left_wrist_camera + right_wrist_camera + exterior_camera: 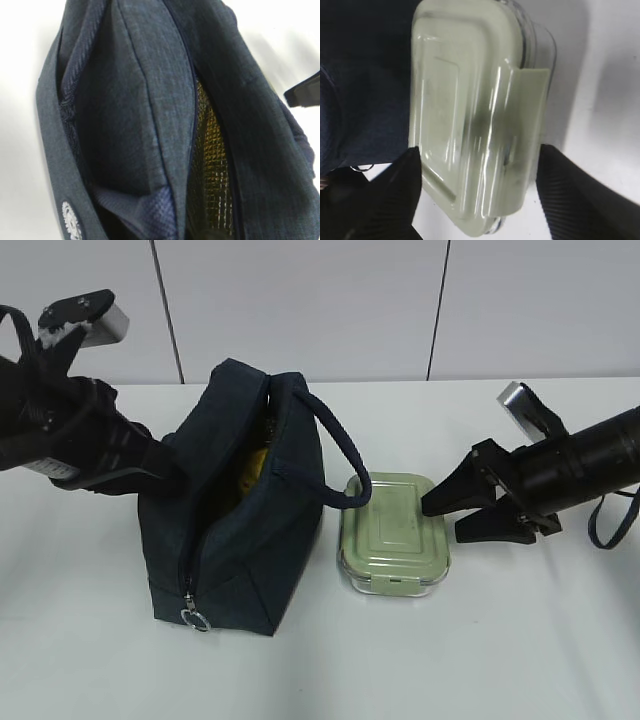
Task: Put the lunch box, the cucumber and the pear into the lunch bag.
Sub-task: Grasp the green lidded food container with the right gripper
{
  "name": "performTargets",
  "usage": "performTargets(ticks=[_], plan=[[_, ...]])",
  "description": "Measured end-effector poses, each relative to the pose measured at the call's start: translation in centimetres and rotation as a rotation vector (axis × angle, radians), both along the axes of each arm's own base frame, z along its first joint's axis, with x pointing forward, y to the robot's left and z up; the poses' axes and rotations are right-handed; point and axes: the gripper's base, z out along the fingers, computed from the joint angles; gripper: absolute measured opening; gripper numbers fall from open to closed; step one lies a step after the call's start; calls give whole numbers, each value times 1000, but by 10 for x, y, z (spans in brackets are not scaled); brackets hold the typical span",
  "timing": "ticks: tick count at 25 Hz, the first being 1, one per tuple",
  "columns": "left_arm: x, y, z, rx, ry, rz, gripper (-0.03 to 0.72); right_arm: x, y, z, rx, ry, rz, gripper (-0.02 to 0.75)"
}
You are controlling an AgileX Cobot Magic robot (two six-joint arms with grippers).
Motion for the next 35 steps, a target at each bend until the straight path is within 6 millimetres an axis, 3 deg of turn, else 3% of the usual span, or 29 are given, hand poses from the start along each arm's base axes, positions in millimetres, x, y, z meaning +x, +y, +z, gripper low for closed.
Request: performTargets(ticks=[7,19,26,35], plan=[[0,0,0,0,1,-1,1,4,1,-15,29,-5,-9,550],[0,0,0,-1,1,1,1,10,0,-17,13,-66,-35,551],[0,0,0,-2,2,1,1,10,2,-39,66,-6,-28,551],[1,0,0,-2,-3,6,1,9,10,-39,68,-41,19,551]])
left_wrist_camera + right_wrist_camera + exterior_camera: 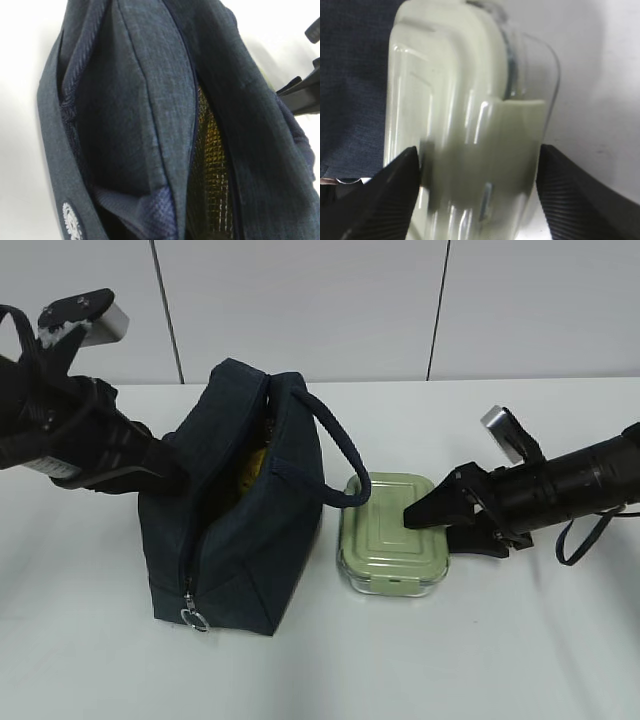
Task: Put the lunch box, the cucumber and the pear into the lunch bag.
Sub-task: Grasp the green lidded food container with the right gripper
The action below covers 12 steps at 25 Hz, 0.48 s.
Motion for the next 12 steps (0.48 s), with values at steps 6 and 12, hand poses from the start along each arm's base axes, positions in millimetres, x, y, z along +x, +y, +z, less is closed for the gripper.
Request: performTargets(ticks=[6,12], plan=[[0,0,0,0,0,0,1,0,4,1,4,-6,7,477],[0,0,0,0,-1,1,1,0,5,2,23,-1,5,370]])
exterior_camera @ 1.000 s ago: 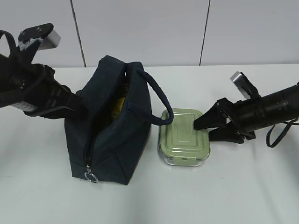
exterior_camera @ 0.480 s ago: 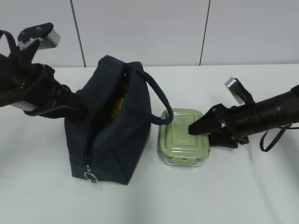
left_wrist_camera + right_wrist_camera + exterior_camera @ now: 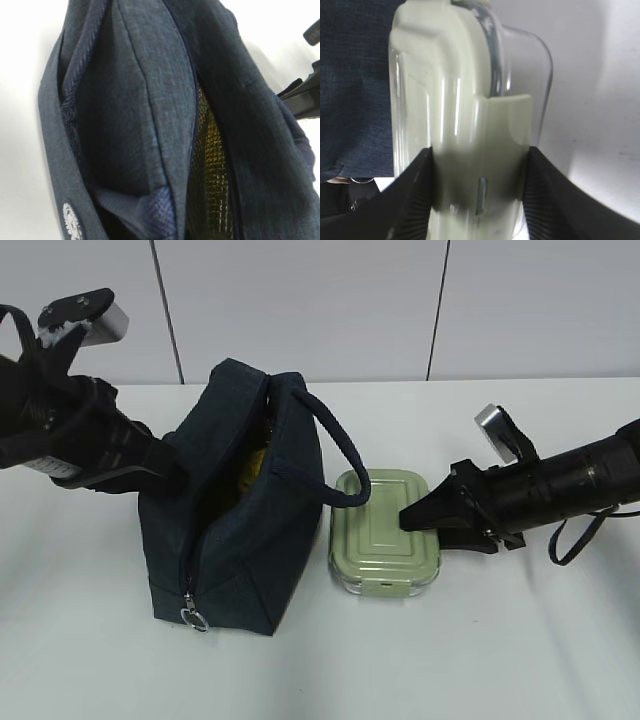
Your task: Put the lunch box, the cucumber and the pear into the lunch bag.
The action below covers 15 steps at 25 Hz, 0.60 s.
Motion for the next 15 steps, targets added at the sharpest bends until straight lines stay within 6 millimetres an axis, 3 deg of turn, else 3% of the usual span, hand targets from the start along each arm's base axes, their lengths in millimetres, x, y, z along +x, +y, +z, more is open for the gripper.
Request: performTargets(ticks=[5,8,11,15], plan=[[0,0,0,0,1,-1,1,1,-19,11,-29,-14,-37,369],[0,0,0,0,1,-1,1,-1,-40,33,-35,-41,-92,369],[0,0,0,0,1,-1,1,-5,-49,76,-22,-107,-96,368],[0,0,0,0,1,-2,1,-8,-39,131,-8,-215,-70,368]])
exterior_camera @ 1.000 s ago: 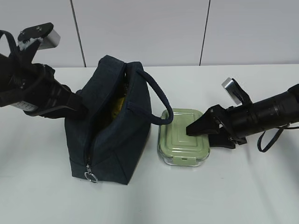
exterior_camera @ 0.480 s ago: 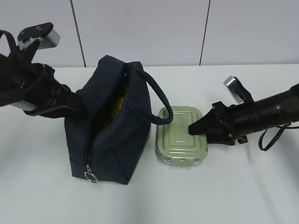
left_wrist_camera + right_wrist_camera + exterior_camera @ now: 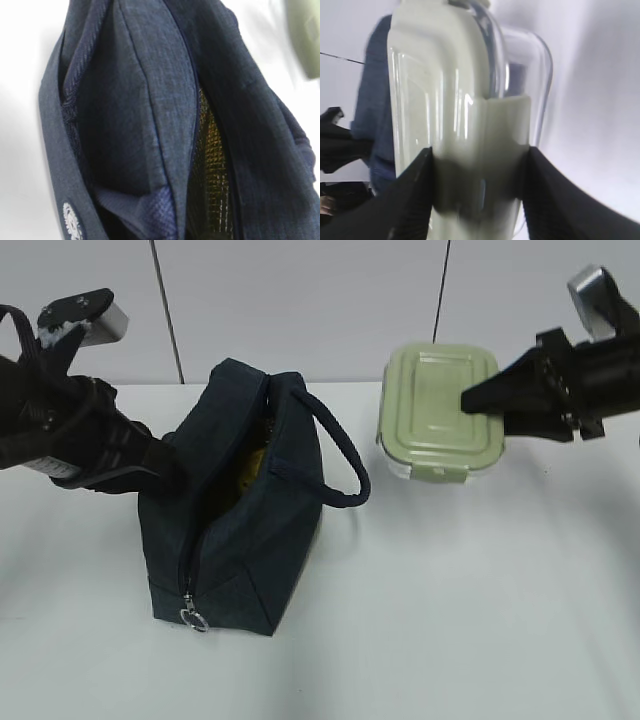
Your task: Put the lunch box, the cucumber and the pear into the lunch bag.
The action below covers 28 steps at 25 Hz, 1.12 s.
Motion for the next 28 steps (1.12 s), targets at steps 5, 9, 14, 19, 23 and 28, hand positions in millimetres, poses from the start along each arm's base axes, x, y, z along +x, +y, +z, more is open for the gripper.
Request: performTargets(ticks=[5,9,14,19,23,28], plan=[[0,0,0,0,0,0,1,-1,49,60,14,-128,115,368],[0,0,0,0,0,0,1,-4,110,87,11,-225,215,368],[0,0,0,0,1,0,1,0,166,88,-3,-297,236,368],[0,0,0,0,1,0,1,19,182,48,-56,-255,204,368],[0,0,0,2,-1,0,1,25,180,23,-161,-210,222,368],[0,0,0,2,-2,1,1,20,168,8,-366,-117,266,366]])
